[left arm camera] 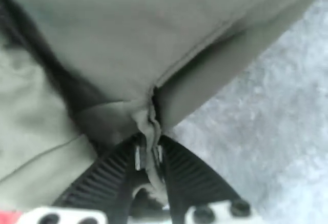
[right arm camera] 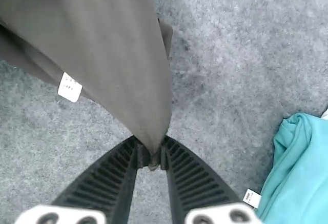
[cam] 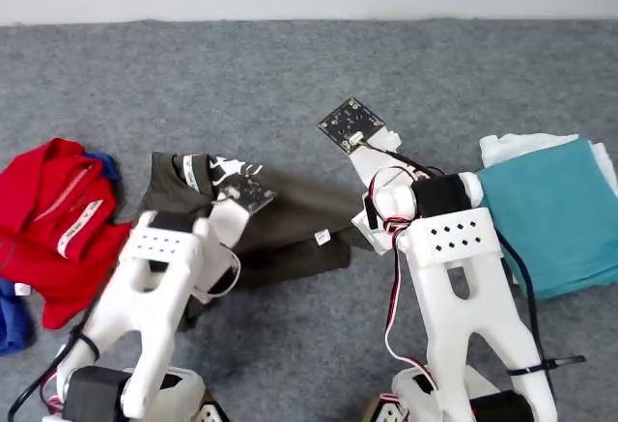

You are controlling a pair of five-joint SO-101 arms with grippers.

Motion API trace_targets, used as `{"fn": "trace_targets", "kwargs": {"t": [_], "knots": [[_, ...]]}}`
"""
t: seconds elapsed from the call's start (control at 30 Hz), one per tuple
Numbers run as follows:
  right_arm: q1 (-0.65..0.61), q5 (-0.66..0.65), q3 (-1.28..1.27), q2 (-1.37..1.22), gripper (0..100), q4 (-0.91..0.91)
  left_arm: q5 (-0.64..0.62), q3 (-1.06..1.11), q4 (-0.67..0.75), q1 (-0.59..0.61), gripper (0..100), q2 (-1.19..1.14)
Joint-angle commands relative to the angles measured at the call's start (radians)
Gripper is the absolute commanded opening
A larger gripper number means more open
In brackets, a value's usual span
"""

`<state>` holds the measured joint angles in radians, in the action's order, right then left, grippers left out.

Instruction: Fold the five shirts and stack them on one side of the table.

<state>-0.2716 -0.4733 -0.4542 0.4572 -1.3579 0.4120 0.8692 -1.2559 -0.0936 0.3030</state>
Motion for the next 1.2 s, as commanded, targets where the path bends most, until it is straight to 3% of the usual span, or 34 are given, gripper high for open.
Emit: {"fn": "trace_targets", "kwargs": {"t": [0.0, 0.27, 0.7, 0.93, 1.17], "knots": [[0.016, -0.006, 0.011, 0.042, 1.0, -0.002, 0.012, -0.193, -0.138, 0.008, 1, 0.009], [0.015, 0.0, 0.127, 0.042, 1.0, -0.01, 0.012, -0.742, -0.367, 0.006, 1, 0.009], [0.019, 0.083, 0.555, 0.044, 1.0, -0.019, 0.012, -1.234, -0.391, 0.008, 1, 0.011], [0.021, 0.083, 0.852, 0.044, 1.0, -0.193, 0.012, -1.546, -0.468, 0.008, 1, 0.084], [0.021, 0.083, 1.189, 0.044, 1.0, -0.36, 0.012, -1.684, -0.466, 0.008, 1, 0.255]]}}
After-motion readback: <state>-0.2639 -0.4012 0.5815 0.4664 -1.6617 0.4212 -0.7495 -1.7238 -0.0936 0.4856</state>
